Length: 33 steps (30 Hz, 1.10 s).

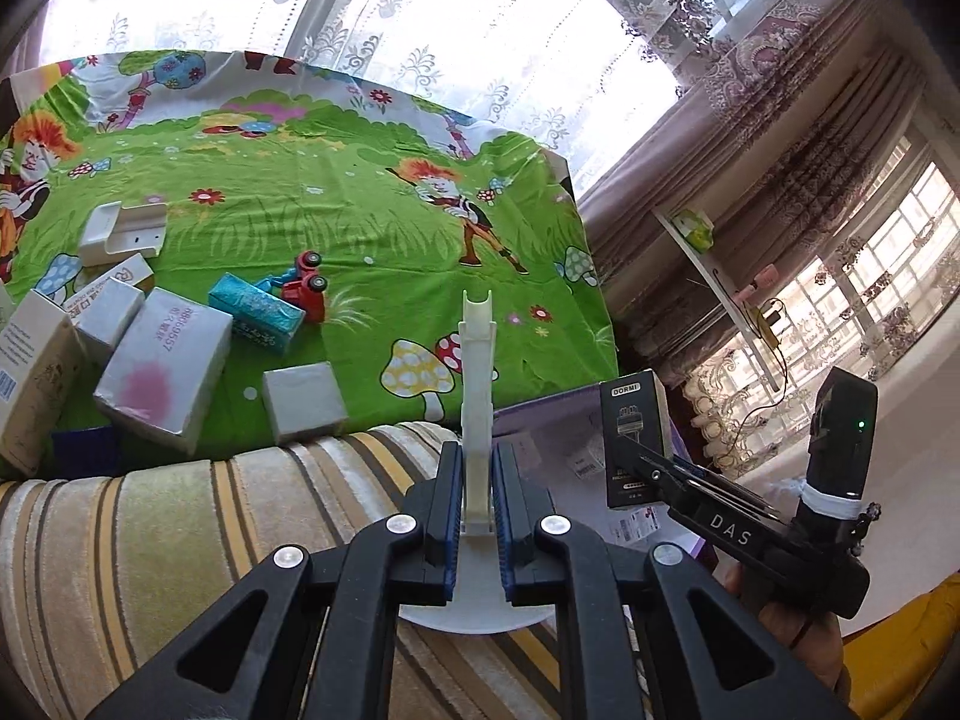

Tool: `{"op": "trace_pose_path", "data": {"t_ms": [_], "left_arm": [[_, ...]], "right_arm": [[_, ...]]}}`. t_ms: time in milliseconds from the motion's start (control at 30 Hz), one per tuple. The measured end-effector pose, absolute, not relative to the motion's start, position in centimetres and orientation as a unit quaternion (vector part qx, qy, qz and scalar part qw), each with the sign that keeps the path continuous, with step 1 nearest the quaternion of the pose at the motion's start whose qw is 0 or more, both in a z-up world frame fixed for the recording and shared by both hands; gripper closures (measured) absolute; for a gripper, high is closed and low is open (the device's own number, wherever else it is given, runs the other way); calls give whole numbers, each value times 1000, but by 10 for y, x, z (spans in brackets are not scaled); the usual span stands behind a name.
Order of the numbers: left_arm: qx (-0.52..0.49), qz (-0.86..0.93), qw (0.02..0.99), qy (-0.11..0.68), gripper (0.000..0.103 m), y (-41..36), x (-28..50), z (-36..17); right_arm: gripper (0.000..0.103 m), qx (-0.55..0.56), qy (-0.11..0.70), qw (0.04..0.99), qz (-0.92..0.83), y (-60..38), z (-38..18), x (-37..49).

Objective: Organize rigid objects
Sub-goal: 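Carry stand and black box into the purple box and release both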

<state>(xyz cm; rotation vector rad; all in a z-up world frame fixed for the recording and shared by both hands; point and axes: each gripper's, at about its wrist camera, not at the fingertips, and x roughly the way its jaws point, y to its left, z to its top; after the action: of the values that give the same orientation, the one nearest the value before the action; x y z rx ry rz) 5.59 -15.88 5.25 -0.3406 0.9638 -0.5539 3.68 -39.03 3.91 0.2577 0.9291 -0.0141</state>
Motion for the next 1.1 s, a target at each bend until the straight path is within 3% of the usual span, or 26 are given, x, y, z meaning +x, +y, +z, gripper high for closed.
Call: {"op": "trace_pose_path", "data": {"t_ms": [400,533,700,1100], "left_arm": [[-141,-340,799,475,92,-228,45,49],[-136,-351,787,489,87,-237,45,44],[-140,-345,788,490,63,-232,46,43],[-100,-306,829,457,45,-210,39,59]], "right_arm": [[57,127,454,879,-73,-447,27,6],[55,129,455,876,-92,-458,27,1],[42,136,453,875,-104,-466,28,-1],[35,127,454,878,-80,-449,35,3]]}}
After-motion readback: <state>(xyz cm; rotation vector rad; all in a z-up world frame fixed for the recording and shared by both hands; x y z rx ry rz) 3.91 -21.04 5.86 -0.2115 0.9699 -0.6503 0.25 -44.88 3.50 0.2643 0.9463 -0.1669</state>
